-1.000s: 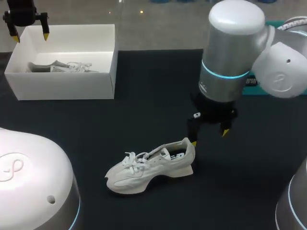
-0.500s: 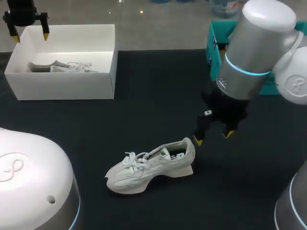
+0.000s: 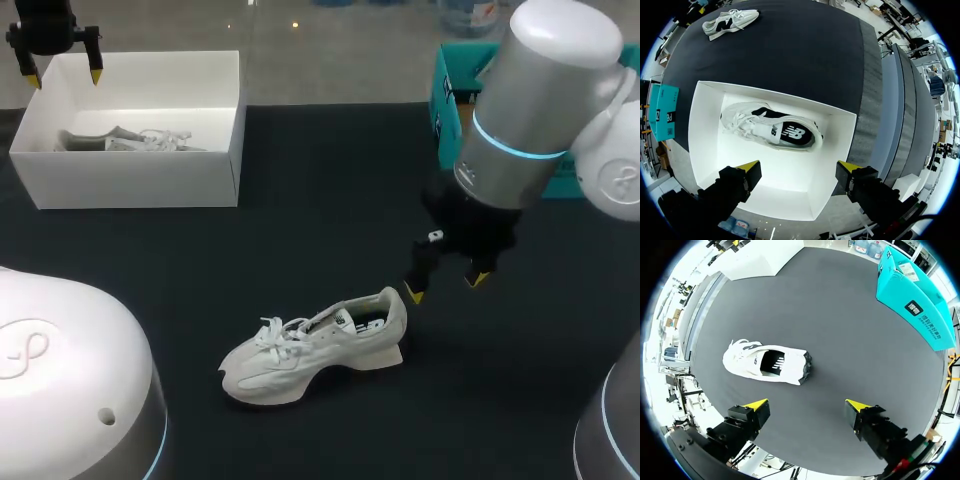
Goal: Take the shoe out of the shoebox, open the shoe tongue, remove and reinsert the insole, then place the shoe into the shoebox
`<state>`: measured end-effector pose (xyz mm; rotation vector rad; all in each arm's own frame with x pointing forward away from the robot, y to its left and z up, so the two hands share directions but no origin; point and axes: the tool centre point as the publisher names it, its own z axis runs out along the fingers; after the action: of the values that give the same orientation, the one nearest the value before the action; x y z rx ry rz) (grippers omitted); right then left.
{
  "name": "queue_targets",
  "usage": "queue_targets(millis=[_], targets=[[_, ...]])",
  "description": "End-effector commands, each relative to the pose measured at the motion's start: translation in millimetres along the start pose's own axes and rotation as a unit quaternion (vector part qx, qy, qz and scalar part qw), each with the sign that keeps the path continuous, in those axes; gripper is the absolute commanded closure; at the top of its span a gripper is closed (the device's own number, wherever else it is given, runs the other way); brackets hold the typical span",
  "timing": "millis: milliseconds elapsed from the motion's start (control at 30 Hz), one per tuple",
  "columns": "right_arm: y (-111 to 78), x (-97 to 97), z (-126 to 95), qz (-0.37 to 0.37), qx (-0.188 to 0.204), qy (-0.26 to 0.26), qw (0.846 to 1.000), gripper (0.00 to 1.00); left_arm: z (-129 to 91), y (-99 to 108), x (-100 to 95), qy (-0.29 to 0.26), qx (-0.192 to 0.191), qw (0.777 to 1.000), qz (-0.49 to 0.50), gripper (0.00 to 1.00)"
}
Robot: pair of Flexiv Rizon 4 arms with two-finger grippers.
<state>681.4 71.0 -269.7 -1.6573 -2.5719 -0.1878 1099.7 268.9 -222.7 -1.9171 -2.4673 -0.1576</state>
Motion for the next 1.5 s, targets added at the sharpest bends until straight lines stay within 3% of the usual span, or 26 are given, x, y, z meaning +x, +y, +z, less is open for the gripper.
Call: queue_targets(millis=[33,167,700,833,967,1067,1500], targets=[[11.9,-3.3,-3,-0.086,-0.072,-0.020,0.993,0.00,0,0,0.4,0.001,0.000,1.000,0.001,0.00],[32.1,-11.4,-3,-0.229,-0.120,0.019,0.966,0.00,0,0,0.4,0.001,0.000,1.000,0.001,0.00],[32.1,-11.4,-3,-0.229,-0.120,0.019,0.966,0.00,0,0,0.4,0.001,0.000,1.000,0.001,0.00],[13.9,-30.3,2,-0.352,-0.187,0.060,0.915,0.00,0,0,0.4,0.001,0.000,1.000,0.001,0.00],[-2.2,-45.9,7,-0.452,-0.166,0.084,0.873,0.00,0,0,0.4,0.001,0.000,1.000,0.001,0.00],[-12.2,-55.9,8,-0.488,-0.135,0.098,0.857,0.00,0,0,0.4,0.001,0.000,1.000,0.001,0.00],[-12.2,-55.9,8,-0.488,-0.135,0.098,0.857,0.00,0,0,0.4,0.001,0.000,1.000,0.001,0.00]])
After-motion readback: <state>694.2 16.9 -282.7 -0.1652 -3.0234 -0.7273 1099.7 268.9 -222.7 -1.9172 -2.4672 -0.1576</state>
